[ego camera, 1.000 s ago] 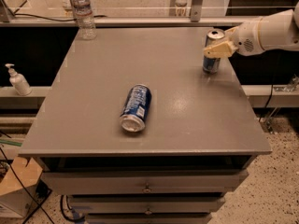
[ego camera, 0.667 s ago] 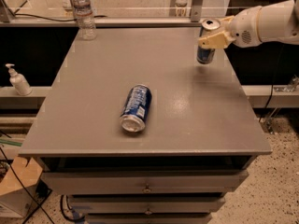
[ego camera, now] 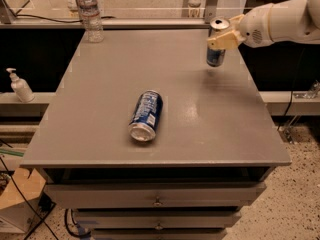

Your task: Move redbull can near water bottle

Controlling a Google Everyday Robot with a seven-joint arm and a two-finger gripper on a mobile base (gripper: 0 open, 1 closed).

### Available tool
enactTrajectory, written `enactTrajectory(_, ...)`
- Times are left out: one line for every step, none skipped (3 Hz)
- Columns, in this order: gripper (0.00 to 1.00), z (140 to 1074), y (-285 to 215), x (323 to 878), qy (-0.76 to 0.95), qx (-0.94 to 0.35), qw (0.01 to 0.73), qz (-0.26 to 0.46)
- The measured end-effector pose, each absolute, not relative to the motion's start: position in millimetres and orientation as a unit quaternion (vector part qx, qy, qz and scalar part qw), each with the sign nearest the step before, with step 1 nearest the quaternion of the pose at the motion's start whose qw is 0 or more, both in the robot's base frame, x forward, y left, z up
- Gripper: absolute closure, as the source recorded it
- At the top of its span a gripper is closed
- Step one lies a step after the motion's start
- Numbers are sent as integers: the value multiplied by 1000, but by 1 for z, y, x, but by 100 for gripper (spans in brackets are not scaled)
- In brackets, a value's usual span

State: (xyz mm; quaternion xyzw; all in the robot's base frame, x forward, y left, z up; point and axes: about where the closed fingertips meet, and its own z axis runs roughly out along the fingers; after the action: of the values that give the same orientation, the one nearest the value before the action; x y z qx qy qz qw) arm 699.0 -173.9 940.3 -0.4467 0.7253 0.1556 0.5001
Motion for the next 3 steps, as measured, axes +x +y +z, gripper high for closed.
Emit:
enactTrajectory(100, 950, -142, 722, 708, -455, 514, 164)
enactTrajectory(100, 957, -94, 753, 691, -469, 521, 176)
enactTrajectory(100, 954, -39, 780, 675, -493, 515, 189)
